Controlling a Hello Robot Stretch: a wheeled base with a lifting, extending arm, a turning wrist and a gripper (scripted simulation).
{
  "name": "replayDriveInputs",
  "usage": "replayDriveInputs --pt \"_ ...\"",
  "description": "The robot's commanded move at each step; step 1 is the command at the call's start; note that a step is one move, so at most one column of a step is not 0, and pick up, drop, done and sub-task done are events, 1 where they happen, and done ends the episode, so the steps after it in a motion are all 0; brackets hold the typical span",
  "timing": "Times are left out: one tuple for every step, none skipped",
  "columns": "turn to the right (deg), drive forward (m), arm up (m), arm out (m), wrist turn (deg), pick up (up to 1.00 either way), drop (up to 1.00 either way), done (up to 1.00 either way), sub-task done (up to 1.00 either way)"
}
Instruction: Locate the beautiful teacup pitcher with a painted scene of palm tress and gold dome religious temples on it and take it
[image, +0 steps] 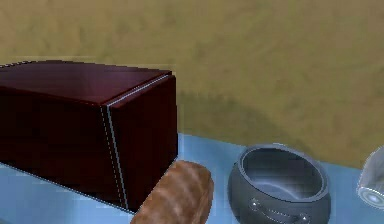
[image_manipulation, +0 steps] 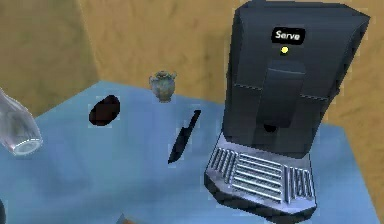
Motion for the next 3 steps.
replayDriveInputs --pt "0.0 0.00 0.38 0.00 0.0 0.00 0.00 0.00 0.00" --pt "0.0 0.00 0.00 0.50 0.0 0.00 0.00 0.00 0.00" --pt "0.0 0.00 0.00 0.00 45.0 0.00 0.00 0.00 0.00"
